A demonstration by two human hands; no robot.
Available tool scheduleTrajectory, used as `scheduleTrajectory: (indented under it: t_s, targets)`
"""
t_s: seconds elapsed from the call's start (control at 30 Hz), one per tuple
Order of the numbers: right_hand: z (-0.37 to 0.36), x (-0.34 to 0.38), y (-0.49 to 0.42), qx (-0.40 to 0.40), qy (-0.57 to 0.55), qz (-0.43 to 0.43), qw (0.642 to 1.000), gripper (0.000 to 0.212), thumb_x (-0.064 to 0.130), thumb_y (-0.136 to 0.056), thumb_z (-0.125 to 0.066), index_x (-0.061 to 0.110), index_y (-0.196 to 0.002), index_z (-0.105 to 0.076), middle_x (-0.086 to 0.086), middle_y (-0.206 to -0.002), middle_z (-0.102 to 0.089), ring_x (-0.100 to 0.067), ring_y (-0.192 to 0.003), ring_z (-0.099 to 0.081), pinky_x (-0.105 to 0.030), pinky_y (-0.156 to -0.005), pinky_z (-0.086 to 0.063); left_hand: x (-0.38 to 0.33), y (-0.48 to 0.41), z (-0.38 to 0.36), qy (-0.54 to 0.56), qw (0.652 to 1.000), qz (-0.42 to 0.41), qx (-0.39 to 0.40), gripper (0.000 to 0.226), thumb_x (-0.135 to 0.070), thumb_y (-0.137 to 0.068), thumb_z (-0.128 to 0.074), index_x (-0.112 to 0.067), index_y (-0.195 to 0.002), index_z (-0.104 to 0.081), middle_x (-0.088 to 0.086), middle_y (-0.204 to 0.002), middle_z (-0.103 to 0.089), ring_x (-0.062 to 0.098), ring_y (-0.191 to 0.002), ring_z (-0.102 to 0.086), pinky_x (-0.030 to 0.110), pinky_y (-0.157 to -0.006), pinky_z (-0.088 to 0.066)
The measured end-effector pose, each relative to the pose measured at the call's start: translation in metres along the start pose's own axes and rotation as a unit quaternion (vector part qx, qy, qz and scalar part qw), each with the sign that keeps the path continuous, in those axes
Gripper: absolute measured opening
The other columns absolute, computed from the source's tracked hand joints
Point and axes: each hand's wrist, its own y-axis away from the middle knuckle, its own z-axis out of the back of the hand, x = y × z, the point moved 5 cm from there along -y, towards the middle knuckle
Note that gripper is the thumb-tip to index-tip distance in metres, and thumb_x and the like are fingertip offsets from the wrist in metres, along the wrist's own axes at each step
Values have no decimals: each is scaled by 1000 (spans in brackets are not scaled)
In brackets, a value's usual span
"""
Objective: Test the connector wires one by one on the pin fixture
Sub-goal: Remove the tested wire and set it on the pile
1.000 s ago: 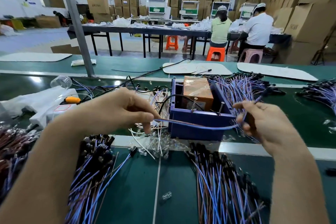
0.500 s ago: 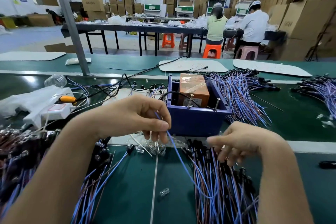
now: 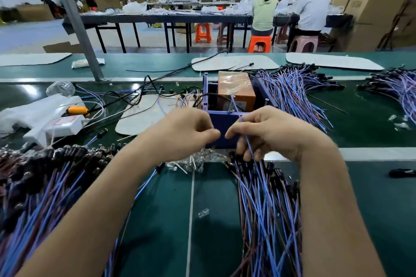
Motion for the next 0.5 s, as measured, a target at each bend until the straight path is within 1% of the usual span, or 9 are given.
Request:
scheduleTrajectory:
  t_s: [0.03,0.07,0.1,0.13,0.17,0.23,0.33,0.43,0.5]
  targets:
    - [5,-5,1,-8,-4,-16,1000,24,14,-100,-47,-1,-93,-64,-8,-56,-64,-14,-44,-61,-17,-37,-44,-6,4,-19,-57,993,-14,107,26,-31,-91,-61,-19,-68,-60,-8,-52,-59,-3,-39,-46,11,-45,-35]
    - [8,-9,2,-13,-7,-30,999,24,14,-100,-47,0,-93,-64,-9,-56,-64,-14,-44,-61,-17,-38,-45,-13,11,-40,-92,974,-27,204,30,-33,-90,-61,-16,-65,-62,-9,-51,-60,-3,-39,-48,10,-44,-35]
    - [12,-12,3,-17,-9,-39,999,24,14,-101,-46,0,-92,-64,-9,-56,-64,-15,-44,-61,-18,-38,-45,-20,17,-58,-103,956,-38,272,32,-35,-90,-61,-13,-66,-63,-9,-51,-61,-3,-39,-49,10,-44,-36]
    - [14,-15,5,-20,-12,-46,999,24,15,-101,-46,0,-93,-64,-10,-56,-64,-15,-44,-62,-18,-38,-45,-26,21,-75,-103,946,-49,302,32,-36,-89,-61,-11,-69,-63,-7,-52,-62,-1,-40,-51,11,-45,-38]
    - [17,-16,5,-24,-18,-46,998,25,15,-101,-46,-1,-93,-64,-11,-56,-64,-16,-44,-62,-18,-38,-45,-31,22,-87,-103,948,-64,296,32,-39,-88,-62,-10,-72,-62,-6,-54,-61,3,-44,-53,16,-47,-41]
    - [21,-15,6,-33,-37,-36,998,25,15,-101,-46,-1,-94,-64,-10,-56,-64,-16,-43,-61,-18,-38,-46,-40,19,-104,-110,963,-81,232,37,-50,-85,-63,-14,-76,-59,-6,-60,-57,11,-57,-53,25,-56,-43]
    - [25,-12,6,-53,-68,-16,996,26,15,-101,-46,0,-92,-65,-9,-55,-64,-15,-43,-61,-18,-39,-45,-40,19,-121,-98,982,-36,160,47,-66,-76,-62,-20,-81,-58,-4,-77,-60,21,-77,-57,31,-65,-47]
    - [28,-13,5,-64,-74,-12,995,26,16,-101,-47,-2,-93,-65,-11,-57,-65,-17,-44,-62,-18,-39,-46,-40,24,-133,-146,977,-41,149,37,-57,-79,-63,-22,-77,-51,-5,-78,-52,22,-82,-53,30,-63,-38]
    - [29,-15,4,-65,-73,-17,995,27,16,-101,-47,-2,-94,-65,-11,-57,-65,-18,-44,-63,-19,-40,-47,-38,23,-134,-145,977,-48,148,26,-45,-81,-63,-21,-77,-53,-3,-79,-54,25,-83,-55,29,-63,-39]
